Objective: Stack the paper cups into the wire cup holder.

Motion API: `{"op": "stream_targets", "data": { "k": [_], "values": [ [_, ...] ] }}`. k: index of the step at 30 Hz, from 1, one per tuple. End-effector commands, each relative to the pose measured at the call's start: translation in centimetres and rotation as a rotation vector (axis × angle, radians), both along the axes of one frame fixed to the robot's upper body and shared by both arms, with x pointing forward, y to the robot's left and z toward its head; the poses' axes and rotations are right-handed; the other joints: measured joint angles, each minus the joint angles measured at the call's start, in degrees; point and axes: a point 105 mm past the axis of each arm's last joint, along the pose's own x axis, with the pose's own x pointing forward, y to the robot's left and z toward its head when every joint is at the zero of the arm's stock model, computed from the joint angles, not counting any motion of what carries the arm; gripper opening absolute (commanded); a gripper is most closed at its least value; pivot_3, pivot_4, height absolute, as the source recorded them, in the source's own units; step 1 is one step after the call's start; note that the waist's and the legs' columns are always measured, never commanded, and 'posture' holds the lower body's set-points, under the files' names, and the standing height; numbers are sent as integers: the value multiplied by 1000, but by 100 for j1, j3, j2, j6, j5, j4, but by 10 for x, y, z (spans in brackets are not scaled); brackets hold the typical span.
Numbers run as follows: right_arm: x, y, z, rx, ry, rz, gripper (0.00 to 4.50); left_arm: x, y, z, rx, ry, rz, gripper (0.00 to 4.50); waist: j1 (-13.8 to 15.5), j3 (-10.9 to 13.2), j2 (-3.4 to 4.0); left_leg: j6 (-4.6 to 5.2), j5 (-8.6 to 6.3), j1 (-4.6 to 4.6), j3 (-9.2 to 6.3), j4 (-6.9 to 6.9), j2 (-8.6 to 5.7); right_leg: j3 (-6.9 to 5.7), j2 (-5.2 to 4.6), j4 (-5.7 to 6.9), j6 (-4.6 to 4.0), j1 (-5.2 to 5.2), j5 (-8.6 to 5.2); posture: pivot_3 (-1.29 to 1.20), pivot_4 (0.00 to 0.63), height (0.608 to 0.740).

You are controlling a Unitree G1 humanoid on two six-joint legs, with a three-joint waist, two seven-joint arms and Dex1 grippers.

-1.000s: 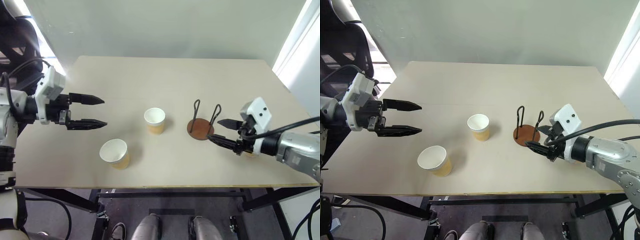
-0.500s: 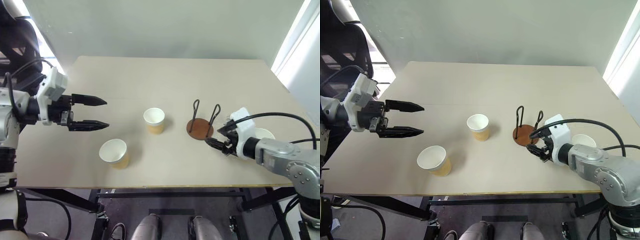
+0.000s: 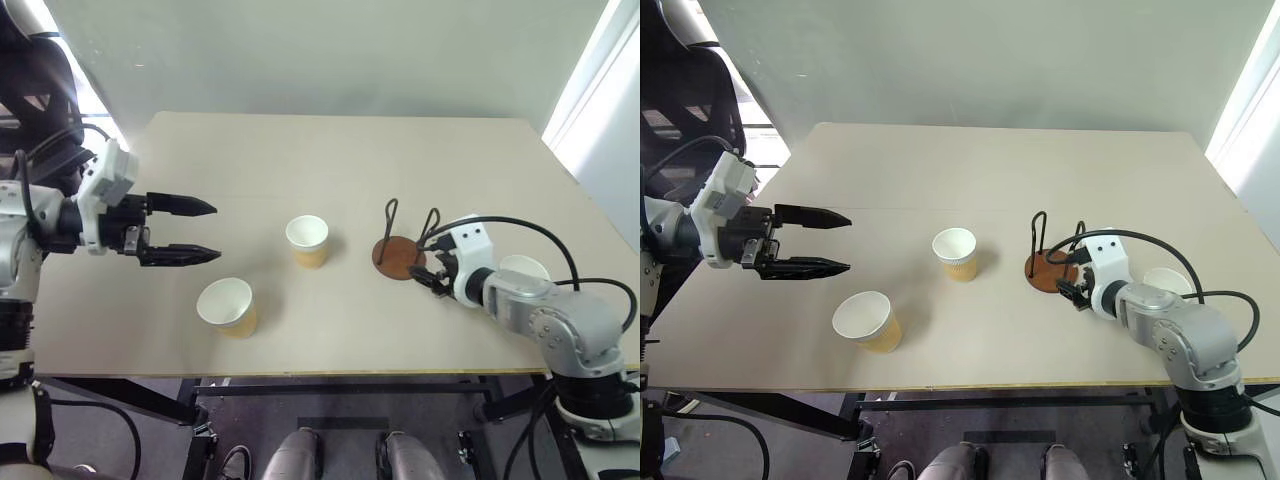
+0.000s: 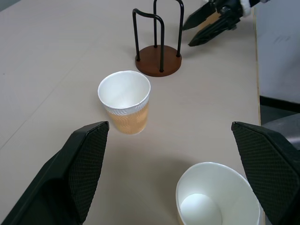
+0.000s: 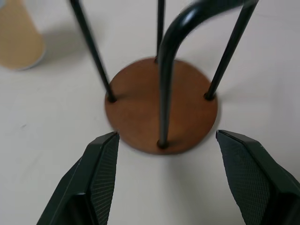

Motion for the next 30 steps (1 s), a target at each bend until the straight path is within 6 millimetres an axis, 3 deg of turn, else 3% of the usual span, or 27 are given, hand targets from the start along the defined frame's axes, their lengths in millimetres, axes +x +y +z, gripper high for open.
{"op": "stream_targets", "data": {
  "k": [1, 8, 11, 17, 19, 25, 30],
  "values": [
    [10, 8, 14, -4, -86, 15, 3375, -5, 0, 13, -6, -53, -8, 4474, 0, 0, 0, -2, 1, 0, -1, -1, 0, 0, 0, 0, -1, 0, 1, 0, 150, 740],
    [17, 20, 14, -3, -109, 59, 3375, -7, 1, 12, -3, -53, -1, 4474, 0, 0, 0, -12, -4, -2, -2, -3, 0, -5, -2, -1, -3, 0, 1, 0, 150, 740],
    [16, 27, 15, 7, -113, 84, 2875, -8, 2, 13, -2, -54, 3, 4500, -1, 0, 0, -16, -2, -1, -2, -8, 1, -5, -1, 0, -5, -2, 1, 0, 150, 740],
    [14, 35, 12, 8, -106, 123, 604, -9, 2, 13, 1, -56, 6, 4500, -1, 0, 0, -21, -2, -1, -3, -9, 0, -6, -1, 0, -7, -2, 2, 0, 150, 740],
    [12, 36, 11, 2, -100, 140, 52, -9, 2, 13, 1, -55, 6, 4500, -1, 0, 0, -23, -2, -1, -3, -9, 0, -6, -1, 0, -8, -2, 3, 0, 150, 740],
    [-5, 43, 6, -27, -72, 278, 52, -8, 2, 12, 3, -52, 3, 4500, 1, 0, 0, -29, 1, -1, -4, -10, 0, -7, -2, 0, -10, -1, 2, 0, 150, 740],
    [-36, 58, 1, -64, -45, 501, 52, -8, 2, 12, 8, -48, -2, 4500, -2, -1, -1, -37, 3, 0, -4, -15, 2, -9, -1, 0, -13, -1, 0, 0, 150, 740]
  ]
}}
